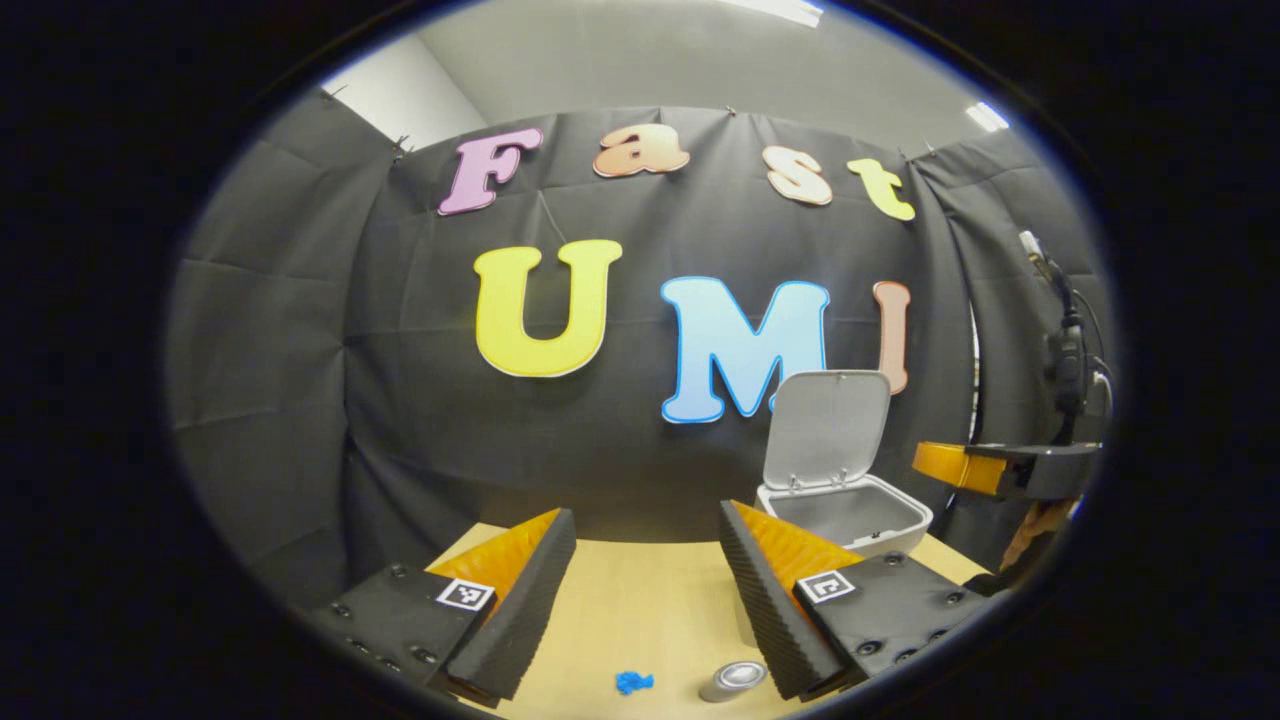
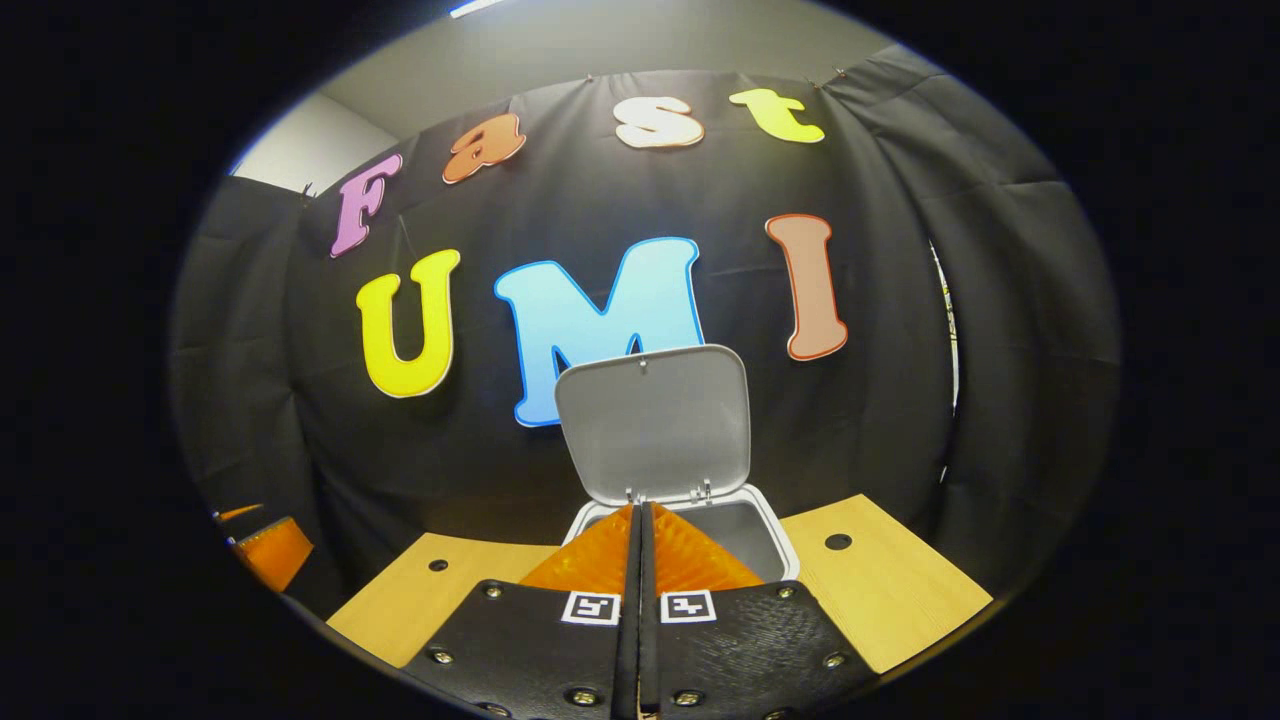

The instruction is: Press the lid of the desktop garbage bin to open it, pick up the crumpled paper on the desktop and throw it into the bin, then pick up the pop can on the desktop and drop it into the bin, and finally close the garbage bin lid.

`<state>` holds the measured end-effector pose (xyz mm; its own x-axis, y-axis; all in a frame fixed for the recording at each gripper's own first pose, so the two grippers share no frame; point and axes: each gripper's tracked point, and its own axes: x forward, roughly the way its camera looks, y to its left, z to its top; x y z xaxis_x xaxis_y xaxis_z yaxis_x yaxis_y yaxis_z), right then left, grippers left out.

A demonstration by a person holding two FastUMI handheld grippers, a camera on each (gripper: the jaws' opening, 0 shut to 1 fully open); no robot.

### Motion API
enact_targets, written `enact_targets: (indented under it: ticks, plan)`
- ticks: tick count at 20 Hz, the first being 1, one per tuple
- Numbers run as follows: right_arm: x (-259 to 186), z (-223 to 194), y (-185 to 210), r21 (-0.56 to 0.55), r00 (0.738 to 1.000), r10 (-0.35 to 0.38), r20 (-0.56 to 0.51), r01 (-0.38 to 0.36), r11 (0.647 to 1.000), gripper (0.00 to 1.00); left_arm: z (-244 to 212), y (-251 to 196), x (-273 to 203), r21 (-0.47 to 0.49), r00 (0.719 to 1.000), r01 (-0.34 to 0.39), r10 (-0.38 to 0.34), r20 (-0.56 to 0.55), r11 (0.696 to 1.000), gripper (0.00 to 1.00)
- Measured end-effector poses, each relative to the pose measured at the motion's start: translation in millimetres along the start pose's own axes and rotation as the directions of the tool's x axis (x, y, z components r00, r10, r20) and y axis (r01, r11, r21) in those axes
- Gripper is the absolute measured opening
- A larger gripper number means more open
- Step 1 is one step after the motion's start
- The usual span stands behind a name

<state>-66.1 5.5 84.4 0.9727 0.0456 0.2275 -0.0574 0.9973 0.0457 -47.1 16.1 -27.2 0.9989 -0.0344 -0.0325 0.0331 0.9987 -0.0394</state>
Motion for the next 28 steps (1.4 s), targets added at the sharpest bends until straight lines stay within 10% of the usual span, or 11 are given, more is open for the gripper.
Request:
enact_targets:
  ticks: [28]
  plan:
    - [-32, 6, 29, -0.123, 1.000, -0.002, -0.023, -0.001, 0.992, 0.01, -245, 46, 8, -0.014, 0.926, 0.030, -0.033, -0.376, 0.999, 0.99]
